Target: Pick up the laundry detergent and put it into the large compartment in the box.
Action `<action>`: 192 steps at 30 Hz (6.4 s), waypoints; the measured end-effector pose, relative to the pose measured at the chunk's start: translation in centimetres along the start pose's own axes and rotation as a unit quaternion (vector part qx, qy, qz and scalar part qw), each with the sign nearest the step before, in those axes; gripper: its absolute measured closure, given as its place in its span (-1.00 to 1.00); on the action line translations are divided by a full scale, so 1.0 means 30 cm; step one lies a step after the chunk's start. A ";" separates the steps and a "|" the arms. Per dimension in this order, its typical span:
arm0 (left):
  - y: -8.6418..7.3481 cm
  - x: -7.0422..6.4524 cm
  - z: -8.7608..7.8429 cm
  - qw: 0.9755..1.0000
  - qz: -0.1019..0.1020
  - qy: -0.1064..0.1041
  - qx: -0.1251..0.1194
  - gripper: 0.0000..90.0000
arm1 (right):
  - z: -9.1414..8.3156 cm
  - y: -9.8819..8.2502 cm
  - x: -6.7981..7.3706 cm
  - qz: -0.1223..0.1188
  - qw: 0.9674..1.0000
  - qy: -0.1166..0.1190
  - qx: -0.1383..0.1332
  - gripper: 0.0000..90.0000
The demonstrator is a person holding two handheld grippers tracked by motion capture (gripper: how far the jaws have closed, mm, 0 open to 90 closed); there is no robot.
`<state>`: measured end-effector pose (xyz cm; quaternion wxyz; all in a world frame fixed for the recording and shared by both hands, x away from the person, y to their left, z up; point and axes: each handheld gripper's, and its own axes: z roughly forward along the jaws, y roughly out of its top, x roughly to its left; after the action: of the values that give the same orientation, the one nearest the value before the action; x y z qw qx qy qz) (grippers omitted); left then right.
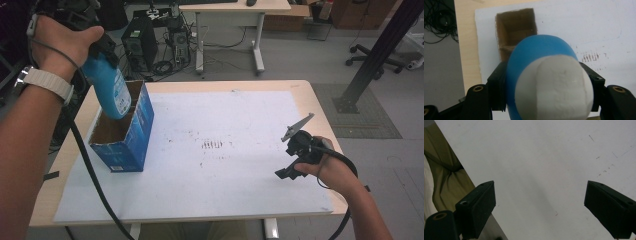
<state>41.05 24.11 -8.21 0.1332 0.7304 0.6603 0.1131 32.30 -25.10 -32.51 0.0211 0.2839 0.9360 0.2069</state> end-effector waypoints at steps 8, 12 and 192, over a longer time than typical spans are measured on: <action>-0.010 0.027 0.021 1.000 -0.010 0.006 0.002 -0.17 | 0.001 0.002 0.001 -0.001 1.000 0.000 -0.001 -0.77; -0.015 0.041 0.039 1.000 -0.016 0.006 0.006 -0.17 | 0.002 0.001 0.001 0.001 1.000 0.000 0.001 -0.77; -0.176 0.119 0.649 0.998 0.024 0.000 0.050 -0.38 | 0.049 -0.031 -0.008 0.023 1.000 0.009 0.017 -0.77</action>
<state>43.14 27.27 -28.35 0.0941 0.7517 0.6475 0.0829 32.26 -25.38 -34.24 0.0030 0.3043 0.9326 0.1941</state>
